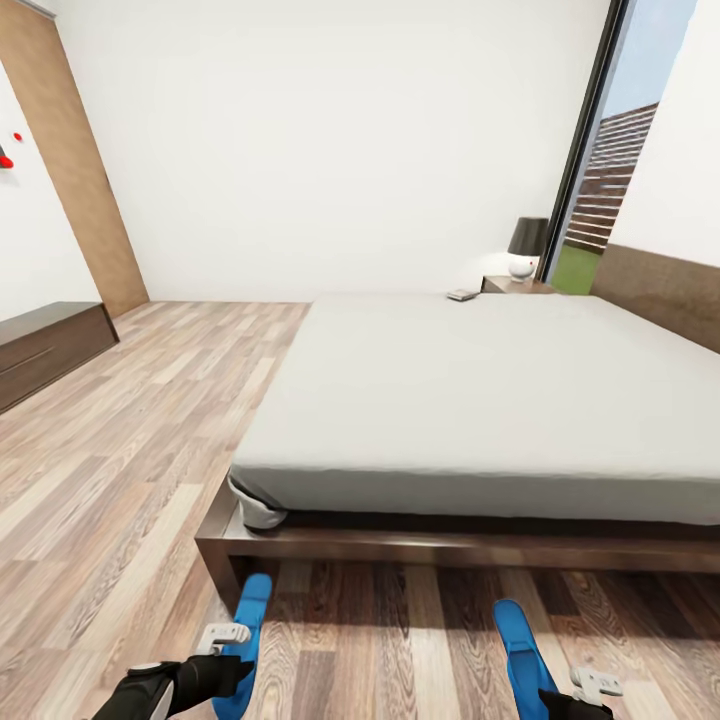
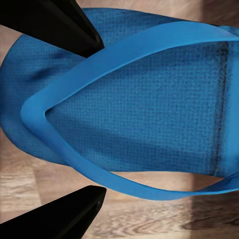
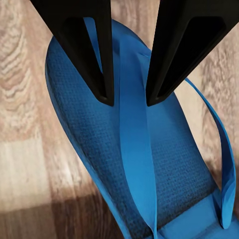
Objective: In the bedroom, move the book from the bed onto either nightstand, and place the two sandals side by side next to the bed.
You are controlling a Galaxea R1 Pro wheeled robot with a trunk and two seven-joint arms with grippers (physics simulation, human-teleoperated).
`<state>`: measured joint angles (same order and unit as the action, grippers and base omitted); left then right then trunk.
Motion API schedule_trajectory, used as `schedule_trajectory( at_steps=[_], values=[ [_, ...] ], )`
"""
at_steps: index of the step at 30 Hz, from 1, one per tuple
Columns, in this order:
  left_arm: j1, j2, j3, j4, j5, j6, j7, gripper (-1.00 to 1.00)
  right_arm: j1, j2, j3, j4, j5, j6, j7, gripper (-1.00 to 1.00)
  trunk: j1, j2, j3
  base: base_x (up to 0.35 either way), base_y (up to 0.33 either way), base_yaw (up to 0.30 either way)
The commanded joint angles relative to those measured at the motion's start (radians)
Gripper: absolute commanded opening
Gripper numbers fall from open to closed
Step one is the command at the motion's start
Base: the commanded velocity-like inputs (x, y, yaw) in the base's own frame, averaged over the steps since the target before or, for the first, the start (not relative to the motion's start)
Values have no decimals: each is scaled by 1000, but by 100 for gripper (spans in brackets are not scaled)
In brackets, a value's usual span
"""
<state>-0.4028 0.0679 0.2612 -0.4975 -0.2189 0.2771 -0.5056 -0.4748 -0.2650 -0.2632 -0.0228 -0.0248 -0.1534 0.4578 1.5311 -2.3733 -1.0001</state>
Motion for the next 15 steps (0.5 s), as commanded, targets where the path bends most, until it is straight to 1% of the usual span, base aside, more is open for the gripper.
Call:
schedule_trajectory(
  at_steps=[1,15],
  values=[
    [-1,-1,8,-2,-8,6,-8,-100,-1,0,-4,1,-4,-2,7,-100,4,-8,-4,0,0,0],
    [-1,-1,8,0,-8,5,-8,-100,-1,0,-4,1,-4,-2,7,-100,57,-106,-48,0,0,0]
  ],
)
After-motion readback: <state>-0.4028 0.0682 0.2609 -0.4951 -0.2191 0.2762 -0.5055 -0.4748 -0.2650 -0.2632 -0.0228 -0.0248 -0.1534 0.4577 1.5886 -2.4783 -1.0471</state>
